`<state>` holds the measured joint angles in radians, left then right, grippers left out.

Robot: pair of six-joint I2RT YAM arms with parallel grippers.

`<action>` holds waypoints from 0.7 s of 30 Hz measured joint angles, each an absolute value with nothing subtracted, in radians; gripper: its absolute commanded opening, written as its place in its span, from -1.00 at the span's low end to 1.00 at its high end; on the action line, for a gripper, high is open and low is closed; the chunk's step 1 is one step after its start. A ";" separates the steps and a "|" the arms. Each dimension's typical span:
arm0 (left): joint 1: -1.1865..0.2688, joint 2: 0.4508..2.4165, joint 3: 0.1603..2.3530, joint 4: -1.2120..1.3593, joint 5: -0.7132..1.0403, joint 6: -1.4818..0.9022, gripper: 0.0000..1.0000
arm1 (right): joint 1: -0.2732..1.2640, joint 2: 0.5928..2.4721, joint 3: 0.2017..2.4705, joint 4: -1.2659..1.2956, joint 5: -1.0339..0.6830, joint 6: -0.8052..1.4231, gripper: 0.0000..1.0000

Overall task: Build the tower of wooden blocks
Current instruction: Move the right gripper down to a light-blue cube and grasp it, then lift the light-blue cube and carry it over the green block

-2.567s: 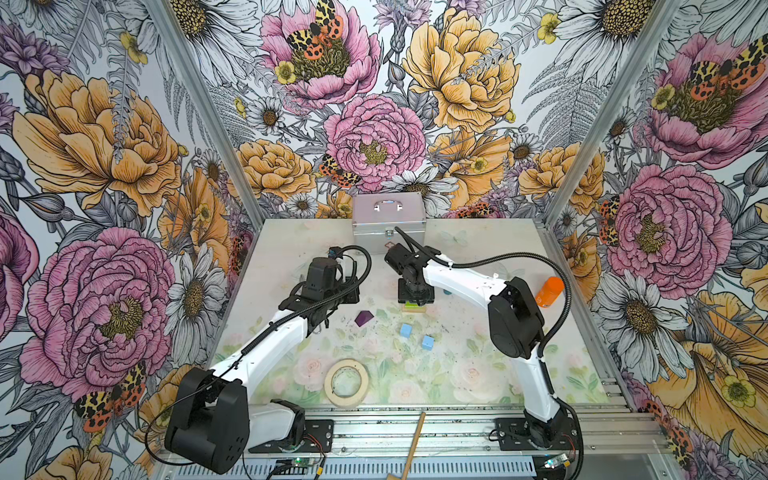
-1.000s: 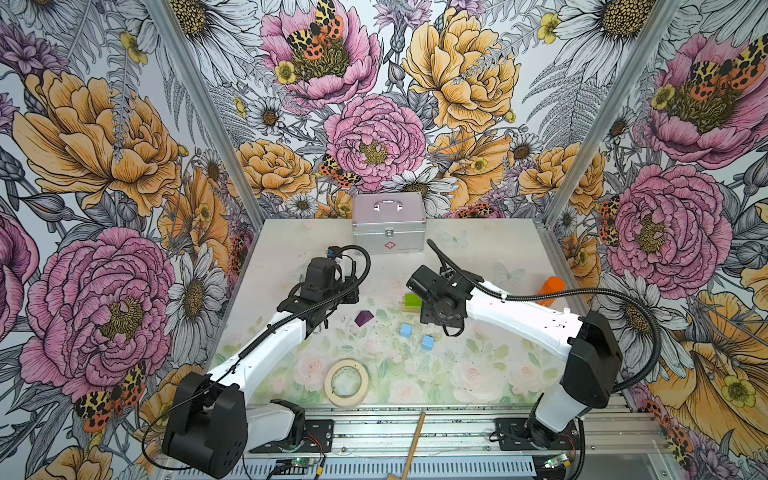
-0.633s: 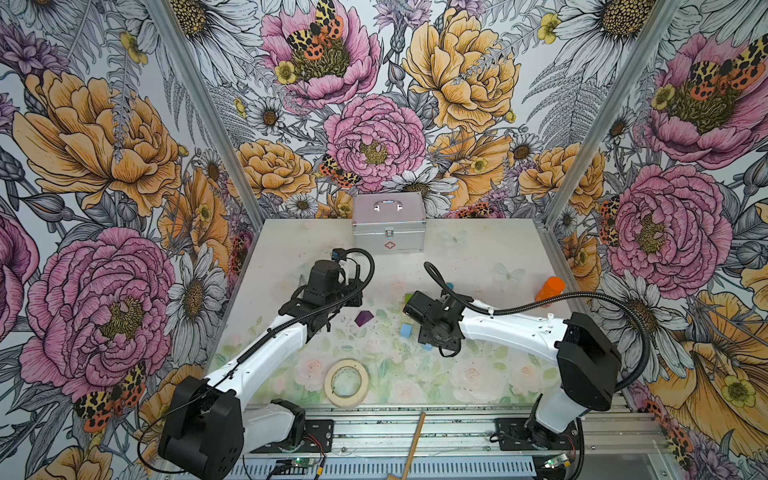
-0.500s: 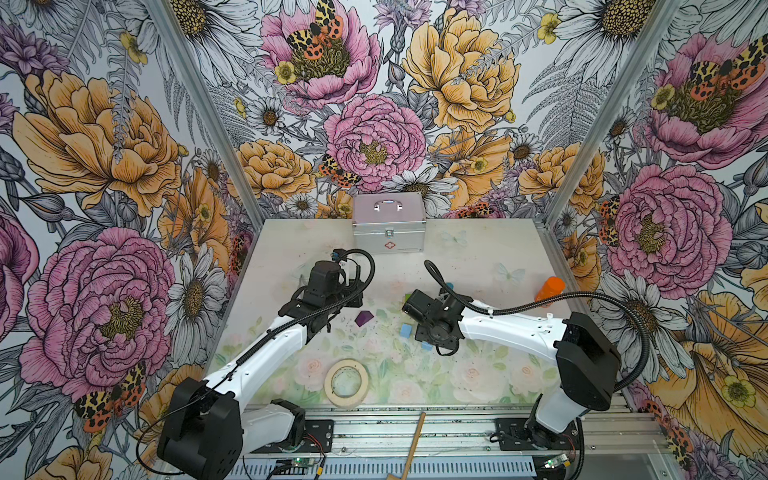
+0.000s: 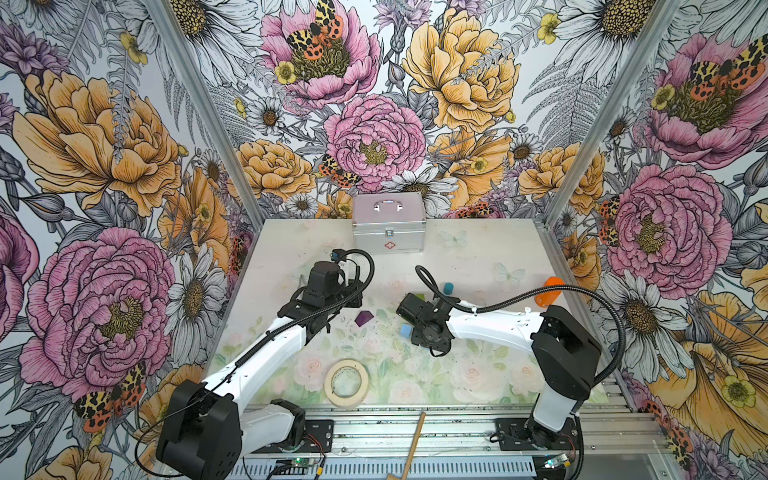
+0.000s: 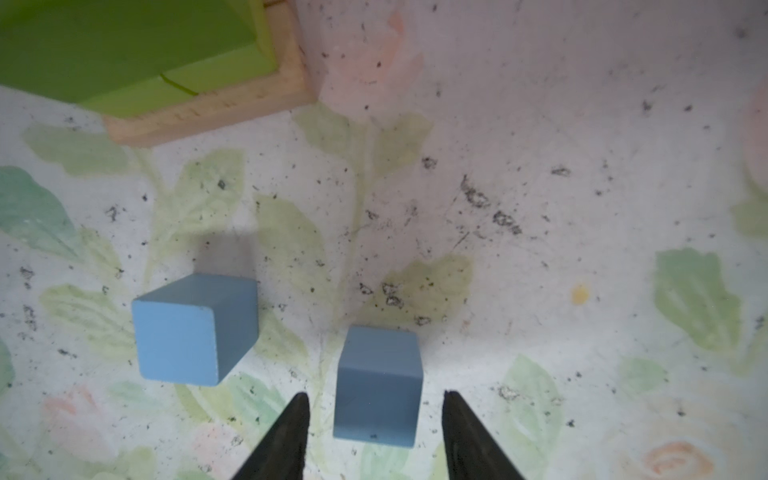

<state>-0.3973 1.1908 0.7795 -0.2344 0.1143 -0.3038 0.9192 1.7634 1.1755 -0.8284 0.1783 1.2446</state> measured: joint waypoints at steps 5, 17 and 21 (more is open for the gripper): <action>-0.397 1.191 0.778 -0.234 0.112 -0.304 -0.80 | 0.916 1.771 1.176 -0.827 0.177 1.245 -0.01; -0.397 1.191 0.778 -0.234 0.111 -0.304 -0.80 | 0.908 1.797 1.176 -0.825 0.160 1.233 -0.33; -0.397 1.191 0.778 -0.234 0.112 -0.304 -0.80 | 0.905 1.798 1.177 -0.826 0.160 1.229 -0.53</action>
